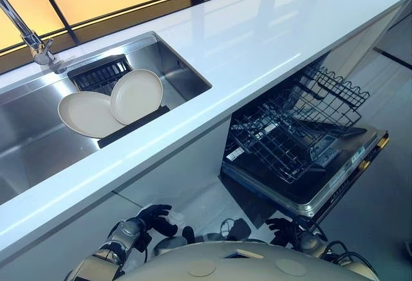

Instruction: Pick up plates and place into dishwasher.

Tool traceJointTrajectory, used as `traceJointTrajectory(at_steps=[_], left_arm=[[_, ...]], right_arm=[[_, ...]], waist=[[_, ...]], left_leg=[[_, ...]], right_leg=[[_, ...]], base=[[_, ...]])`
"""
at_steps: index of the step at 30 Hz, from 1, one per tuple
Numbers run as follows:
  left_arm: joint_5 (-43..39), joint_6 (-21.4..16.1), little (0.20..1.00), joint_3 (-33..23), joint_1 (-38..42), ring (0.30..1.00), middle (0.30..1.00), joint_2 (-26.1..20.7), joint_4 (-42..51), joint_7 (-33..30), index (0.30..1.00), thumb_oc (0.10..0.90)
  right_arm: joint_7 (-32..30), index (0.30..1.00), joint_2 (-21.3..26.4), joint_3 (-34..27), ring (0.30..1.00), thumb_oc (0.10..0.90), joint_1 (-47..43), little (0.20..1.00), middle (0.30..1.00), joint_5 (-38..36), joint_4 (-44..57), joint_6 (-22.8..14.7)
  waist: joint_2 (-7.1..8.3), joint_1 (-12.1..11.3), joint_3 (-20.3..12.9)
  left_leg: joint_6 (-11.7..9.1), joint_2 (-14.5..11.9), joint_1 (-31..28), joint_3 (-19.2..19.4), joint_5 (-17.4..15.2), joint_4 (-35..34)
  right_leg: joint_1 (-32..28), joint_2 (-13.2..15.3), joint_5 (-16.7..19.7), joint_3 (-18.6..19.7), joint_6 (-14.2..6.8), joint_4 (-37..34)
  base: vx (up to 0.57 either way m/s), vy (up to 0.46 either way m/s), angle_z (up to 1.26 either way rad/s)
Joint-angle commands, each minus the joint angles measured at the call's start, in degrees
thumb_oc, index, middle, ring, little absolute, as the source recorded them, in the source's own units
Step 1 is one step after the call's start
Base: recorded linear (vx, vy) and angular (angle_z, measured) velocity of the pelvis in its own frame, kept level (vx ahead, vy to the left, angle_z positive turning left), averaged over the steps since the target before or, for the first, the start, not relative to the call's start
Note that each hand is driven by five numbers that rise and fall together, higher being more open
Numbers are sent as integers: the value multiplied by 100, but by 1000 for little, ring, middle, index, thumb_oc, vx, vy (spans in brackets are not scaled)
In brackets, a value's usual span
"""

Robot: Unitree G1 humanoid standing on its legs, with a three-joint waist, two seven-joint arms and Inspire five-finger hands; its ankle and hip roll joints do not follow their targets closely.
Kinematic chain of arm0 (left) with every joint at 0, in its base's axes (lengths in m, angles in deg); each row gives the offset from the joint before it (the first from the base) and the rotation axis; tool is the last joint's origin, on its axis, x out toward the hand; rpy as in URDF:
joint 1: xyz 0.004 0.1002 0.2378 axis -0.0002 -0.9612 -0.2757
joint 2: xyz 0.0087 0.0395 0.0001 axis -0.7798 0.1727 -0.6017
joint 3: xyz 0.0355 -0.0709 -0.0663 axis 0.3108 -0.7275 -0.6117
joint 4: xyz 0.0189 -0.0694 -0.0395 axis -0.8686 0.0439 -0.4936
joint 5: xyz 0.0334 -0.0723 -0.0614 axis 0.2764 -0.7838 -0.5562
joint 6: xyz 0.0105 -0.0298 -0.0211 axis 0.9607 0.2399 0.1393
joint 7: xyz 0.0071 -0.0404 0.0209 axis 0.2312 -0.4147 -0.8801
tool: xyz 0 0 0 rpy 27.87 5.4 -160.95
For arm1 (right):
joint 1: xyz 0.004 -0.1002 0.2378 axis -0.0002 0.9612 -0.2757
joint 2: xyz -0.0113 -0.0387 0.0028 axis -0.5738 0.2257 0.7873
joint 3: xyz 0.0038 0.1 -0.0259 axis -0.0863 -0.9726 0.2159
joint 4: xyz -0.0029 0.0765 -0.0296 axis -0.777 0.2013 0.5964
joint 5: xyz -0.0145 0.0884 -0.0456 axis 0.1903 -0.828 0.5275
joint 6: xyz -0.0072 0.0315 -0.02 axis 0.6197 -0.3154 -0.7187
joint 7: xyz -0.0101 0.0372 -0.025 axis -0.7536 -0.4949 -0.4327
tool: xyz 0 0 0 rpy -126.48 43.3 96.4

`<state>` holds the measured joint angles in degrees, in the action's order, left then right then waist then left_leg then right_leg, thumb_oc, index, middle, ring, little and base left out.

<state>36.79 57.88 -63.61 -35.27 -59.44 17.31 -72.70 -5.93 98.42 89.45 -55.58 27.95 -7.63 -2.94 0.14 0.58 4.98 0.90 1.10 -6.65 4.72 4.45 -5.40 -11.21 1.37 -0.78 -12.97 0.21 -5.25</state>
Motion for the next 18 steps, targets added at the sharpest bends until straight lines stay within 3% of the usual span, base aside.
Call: traceJointTrajectory(at_steps=[1,12,17,18], left_arm=[[8,54,900,172,92,900,900,5,-339,144,900,800],[-319,-20,900,104,129,900,900,-15,-275,-25,900,800],[-597,-454,900,71,155,900,900,-49,-150,-48,900,800],[-506,-765,900,134,185,900,900,-67,-41,-48,900,800]], right_arm=[[66,900,-131,-101,900,800,-495,900,900,37,-114,-175],[115,900,-84,-112,900,800,-510,900,900,41,-80,-158],[136,900,-68,-101,900,800,-507,900,900,37,-55,-134],[157,900,-53,-87,900,800,-515,900,900,31,-18,-100]], waist=[[-85,-79,70],[-94,-83,75],[-100,-87,64],[-101,-90,65]], left_leg=[[22,98,-197,375,-845,398],[18,91,-189,382,-838,402],[4,87,-188,382,-826,394],[-1,83,-177,384,-824,402]], right_leg=[[346,16,-404,-79,-276,589],[357,18,-396,-98,-281,598],[356,23,-392,-105,-287,596],[363,28,-391,-110,-292,602]], base=[[0,0,0],[0,0,0],[0,0,0],[0,0,0]])
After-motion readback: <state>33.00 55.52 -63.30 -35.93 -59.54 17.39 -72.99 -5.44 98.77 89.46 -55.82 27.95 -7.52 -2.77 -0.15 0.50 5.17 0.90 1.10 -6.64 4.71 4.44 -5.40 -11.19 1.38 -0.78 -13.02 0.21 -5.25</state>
